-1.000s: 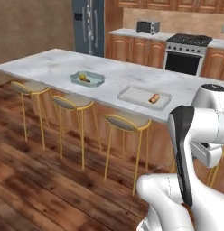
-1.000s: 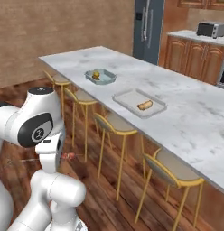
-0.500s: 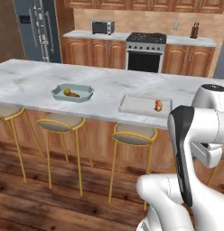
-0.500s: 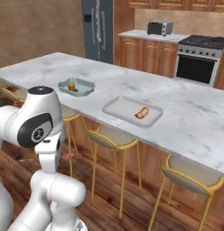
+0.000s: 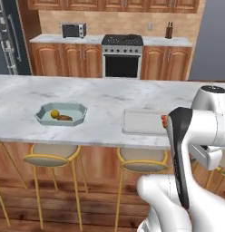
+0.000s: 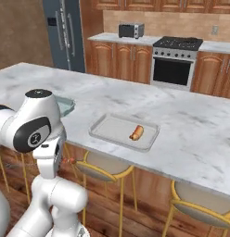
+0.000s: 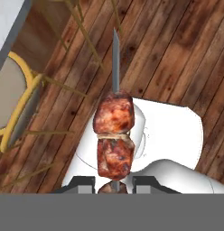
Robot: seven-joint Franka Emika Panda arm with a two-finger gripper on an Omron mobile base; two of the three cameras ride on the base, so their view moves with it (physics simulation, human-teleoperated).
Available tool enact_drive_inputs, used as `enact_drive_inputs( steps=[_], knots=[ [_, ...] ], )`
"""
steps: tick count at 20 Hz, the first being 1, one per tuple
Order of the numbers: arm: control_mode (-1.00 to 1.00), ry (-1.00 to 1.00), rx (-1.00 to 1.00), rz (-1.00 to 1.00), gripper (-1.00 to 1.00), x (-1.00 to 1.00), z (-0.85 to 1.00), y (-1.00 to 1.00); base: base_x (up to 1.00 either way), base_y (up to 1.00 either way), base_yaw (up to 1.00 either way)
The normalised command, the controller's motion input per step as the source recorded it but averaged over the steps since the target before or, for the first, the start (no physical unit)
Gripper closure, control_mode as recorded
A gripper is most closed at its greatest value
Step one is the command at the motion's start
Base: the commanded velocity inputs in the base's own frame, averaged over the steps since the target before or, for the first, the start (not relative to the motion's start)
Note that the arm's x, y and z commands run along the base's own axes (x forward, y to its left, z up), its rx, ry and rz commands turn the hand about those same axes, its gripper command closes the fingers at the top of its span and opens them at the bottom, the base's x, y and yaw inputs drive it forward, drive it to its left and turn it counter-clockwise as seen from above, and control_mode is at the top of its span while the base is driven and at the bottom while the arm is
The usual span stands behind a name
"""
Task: Place the cold items (potato and lemon) from the fridge in one tupperware on the dining counter. Place the warm items (hot dog and kebab skewer) in the stove area in another tupperware.
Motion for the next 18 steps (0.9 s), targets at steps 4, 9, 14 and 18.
enact_drive_inputs(
  steps=[4, 9, 14, 18],
  knots=[
    [1.0, 0.0, 0.0, 0.0, 1.0, 0.0, 0.0, 0.0, 0.61, 0.14, -0.45],
    [1.0, 0.0, 0.0, 0.0, 1.0, 0.0, 0.0, 0.0, 0.35, 0.63, -0.5],
    [1.0, 0.0, 0.0, 0.0, 1.0, 0.0, 0.0, 0.0, 0.43, 0.68, -0.26],
    [1.0, 0.0, 0.0, 0.0, 1.0, 0.0, 0.0, 0.0, 0.39, 0.58, -0.14]
  ],
)
